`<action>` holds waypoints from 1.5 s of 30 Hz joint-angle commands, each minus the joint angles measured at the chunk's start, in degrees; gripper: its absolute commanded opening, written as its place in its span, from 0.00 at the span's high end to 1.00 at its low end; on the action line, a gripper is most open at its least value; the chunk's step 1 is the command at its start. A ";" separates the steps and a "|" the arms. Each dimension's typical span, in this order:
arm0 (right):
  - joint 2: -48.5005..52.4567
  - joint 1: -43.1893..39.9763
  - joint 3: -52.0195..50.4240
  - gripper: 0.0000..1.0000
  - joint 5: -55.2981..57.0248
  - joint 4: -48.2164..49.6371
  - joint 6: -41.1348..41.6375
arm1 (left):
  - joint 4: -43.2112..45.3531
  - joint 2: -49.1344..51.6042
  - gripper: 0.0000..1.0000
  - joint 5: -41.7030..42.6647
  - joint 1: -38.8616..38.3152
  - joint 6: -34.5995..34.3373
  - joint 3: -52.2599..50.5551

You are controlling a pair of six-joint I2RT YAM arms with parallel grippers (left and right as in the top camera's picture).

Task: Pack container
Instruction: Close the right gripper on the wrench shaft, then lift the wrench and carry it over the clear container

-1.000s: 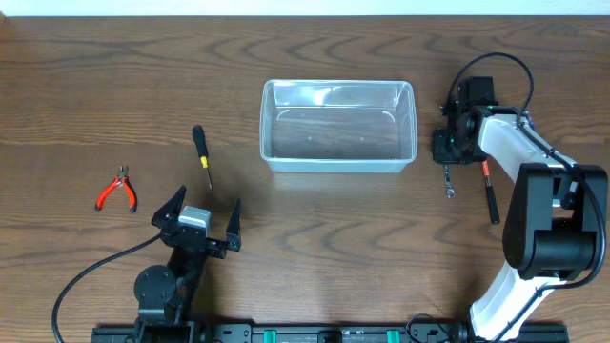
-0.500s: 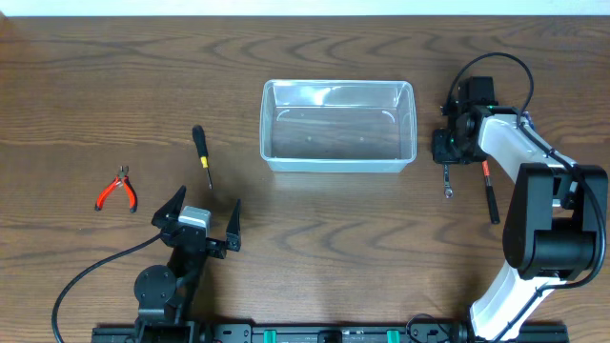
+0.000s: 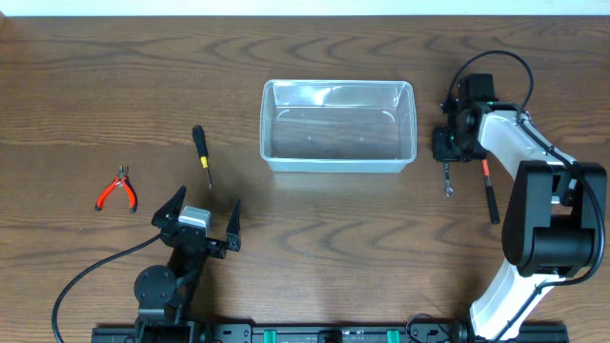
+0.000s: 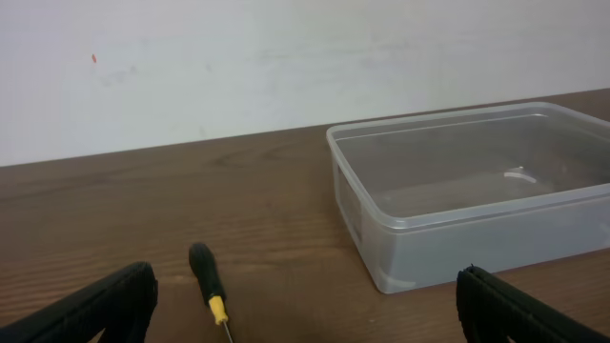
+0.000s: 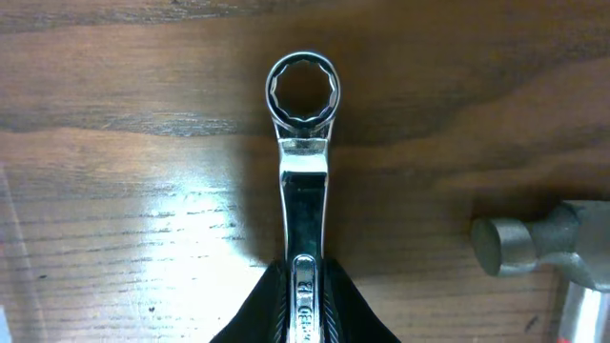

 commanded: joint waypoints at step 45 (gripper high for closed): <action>0.37 19.82 45.70 0.89 3.32 -24.28 -9.42 | -1.44 -0.37 0.02 1.36 0.24 -0.52 -1.33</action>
